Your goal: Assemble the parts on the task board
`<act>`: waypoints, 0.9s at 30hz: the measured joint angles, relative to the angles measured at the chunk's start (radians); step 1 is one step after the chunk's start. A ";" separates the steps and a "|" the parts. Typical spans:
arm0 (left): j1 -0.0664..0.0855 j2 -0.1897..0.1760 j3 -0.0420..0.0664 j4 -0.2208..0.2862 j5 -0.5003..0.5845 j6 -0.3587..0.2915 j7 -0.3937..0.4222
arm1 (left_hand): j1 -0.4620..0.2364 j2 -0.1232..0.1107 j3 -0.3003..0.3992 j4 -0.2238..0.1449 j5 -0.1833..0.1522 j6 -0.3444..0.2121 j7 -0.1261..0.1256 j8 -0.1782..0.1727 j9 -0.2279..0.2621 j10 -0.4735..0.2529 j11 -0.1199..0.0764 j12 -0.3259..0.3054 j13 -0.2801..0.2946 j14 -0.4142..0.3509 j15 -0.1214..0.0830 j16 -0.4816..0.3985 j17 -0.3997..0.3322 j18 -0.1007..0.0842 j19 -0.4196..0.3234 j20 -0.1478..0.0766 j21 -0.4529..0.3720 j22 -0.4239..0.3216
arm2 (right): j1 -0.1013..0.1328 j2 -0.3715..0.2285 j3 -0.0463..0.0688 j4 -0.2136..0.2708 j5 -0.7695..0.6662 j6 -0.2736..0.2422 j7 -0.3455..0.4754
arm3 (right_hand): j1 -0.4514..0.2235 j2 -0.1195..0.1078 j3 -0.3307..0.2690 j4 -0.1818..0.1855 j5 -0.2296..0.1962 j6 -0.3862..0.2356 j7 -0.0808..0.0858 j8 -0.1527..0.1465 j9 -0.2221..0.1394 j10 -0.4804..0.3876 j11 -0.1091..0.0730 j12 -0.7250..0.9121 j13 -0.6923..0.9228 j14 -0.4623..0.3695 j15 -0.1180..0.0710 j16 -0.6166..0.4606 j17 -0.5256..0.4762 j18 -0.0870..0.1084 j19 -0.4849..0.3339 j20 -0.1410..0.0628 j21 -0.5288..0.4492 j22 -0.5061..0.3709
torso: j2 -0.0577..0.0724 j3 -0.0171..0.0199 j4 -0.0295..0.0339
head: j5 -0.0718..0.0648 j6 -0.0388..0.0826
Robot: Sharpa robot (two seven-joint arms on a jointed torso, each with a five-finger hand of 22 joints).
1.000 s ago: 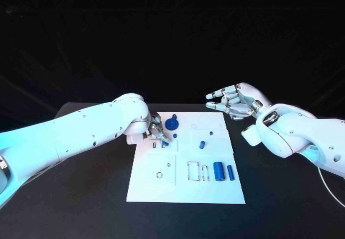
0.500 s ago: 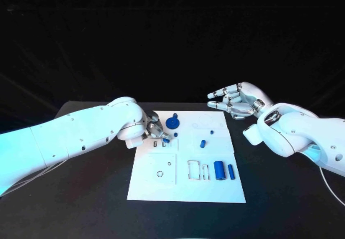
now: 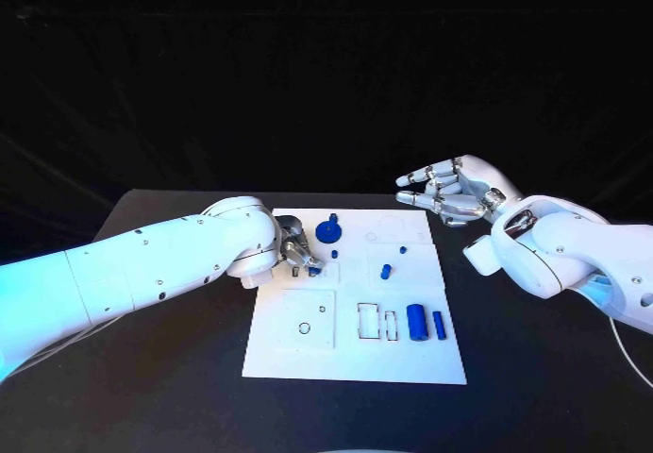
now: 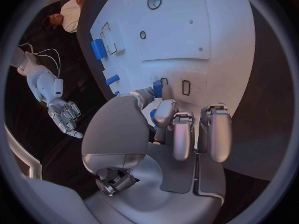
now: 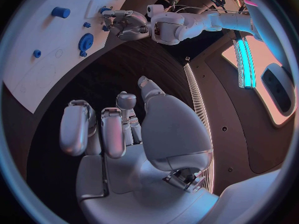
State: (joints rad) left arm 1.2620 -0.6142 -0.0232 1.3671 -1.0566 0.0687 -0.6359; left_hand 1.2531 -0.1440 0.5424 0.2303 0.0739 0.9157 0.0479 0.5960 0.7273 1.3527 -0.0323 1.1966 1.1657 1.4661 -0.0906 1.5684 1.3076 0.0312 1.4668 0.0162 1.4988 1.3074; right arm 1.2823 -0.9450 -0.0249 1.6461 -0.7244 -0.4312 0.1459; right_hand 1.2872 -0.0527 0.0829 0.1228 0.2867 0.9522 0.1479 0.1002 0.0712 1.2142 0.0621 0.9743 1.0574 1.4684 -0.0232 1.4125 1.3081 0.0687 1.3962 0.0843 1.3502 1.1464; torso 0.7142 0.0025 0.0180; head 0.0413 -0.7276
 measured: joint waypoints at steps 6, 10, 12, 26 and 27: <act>-0.003 -0.008 0.001 0.005 -0.039 -0.002 0.003 | -0.005 -0.005 0.009 -0.003 -0.002 0.003 0.000 0.000 0.001 0.000 0.000 0.000 0.000 0.000 0.000 0.000 0.000 0.000 0.000 0.000 0.000 0.000 | 0.000 0.000 0.000 0.000 0.000 0.002 0.000 | 0.000 0.000 0.000 0.000 0.000 0.000 0.000 0.000 0.000 0.000 0.000 0.000 0.000 0.000 0.000 0.000 0.000 0.000 0.000 0.000 0.000 0.000 | 0.000 0.0001 0.0004 | 0.002 0.000; -0.004 -0.011 0.002 0.008 -0.056 0.000 0.003 | -0.006 -0.006 0.010 -0.005 -0.002 0.003 0.000 0.001 0.000 0.000 0.000 0.000 0.000 0.000 0.000 0.000 0.000 0.000 0.000 0.000 0.000 0.000 | 0.000 0.000 0.000 0.000 0.000 0.003 0.000 | 0.000 0.000 0.000 0.000 0.000 0.000 0.000 0.001 0.000 0.000 0.000 0.000 0.000 0.000 0.000 0.000 0.000 0.000 0.000 0.000 0.000 0.000 | 0.000 0.0000 0.0003 | 0.004 0.000; -0.004 -0.012 0.002 0.010 -0.060 0.002 0.004 | -0.006 -0.006 0.010 -0.005 -0.002 0.003 0.000 0.003 0.000 0.000 0.000 0.000 0.000 0.000 0.000 0.000 0.000 0.000 0.000 0.000 0.000 0.000 | 0.000 0.000 0.000 0.000 0.000 0.003 0.000 | 0.000 0.000 0.000 0.000 0.000 0.000 0.000 0.004 0.000 0.000 0.000 0.000 0.000 0.000 0.000 0.000 0.000 0.000 0.000 0.000 0.000 0.000 | 0.000 0.0000 -0.0002 | 0.004 -0.001; -0.004 -0.015 0.003 0.015 -0.073 0.042 0.001 | -0.006 -0.006 0.010 -0.005 -0.005 0.003 0.001 0.003 0.007 0.000 0.000 0.000 0.000 0.000 0.000 0.000 0.000 0.000 0.000 0.000 0.004 0.000 | -0.001 0.001 0.000 -0.001 0.000 0.008 0.000 | 0.000 0.000 0.000 0.000 0.000 0.000 0.000 0.004 0.000 0.000 0.000 0.000 0.000 0.000 0.000 0.000 0.000 0.000 0.000 0.000 0.000 0.000 | 0.001 0.0000 -0.0003 | 0.005 -0.006; -0.004 -0.015 0.003 0.015 -0.073 0.045 0.000 | -0.006 -0.006 0.010 -0.005 -0.005 0.003 0.001 0.003 0.007 0.000 0.000 0.000 0.000 0.000 0.000 0.000 0.000 0.000 0.000 0.000 0.004 0.000 | -0.001 0.001 0.000 -0.001 0.000 0.008 0.000 | 0.000 0.000 0.000 0.000 0.000 0.000 0.000 0.004 0.000 0.000 0.000 0.000 0.000 0.000 0.000 0.000 0.000 0.000 0.000 0.000 0.000 0.000 | 0.001 0.0000 -0.0003 | 0.005 -0.007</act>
State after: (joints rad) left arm 1.2584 -0.6293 -0.0203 1.3821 -1.1300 0.1140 -0.6356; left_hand 1.2472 -0.1498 0.5526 0.2257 0.0689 0.9185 0.0485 0.5985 0.7346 1.3526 -0.0321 1.1966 1.1654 1.4659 -0.0908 1.5684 1.3074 0.0314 1.4668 0.0162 1.5025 1.3073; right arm 1.2815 -0.9442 -0.0252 1.6454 -0.7244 -0.4234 0.1461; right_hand 1.2872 -0.0528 0.0829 0.1227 0.2867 0.9522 0.1478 0.1041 0.0712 1.2142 0.0621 0.9743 1.0575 1.4684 -0.0232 1.4125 1.3077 0.0687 1.3962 0.0843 1.3503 1.1464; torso 0.7151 0.0025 0.0177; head 0.0460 -0.7343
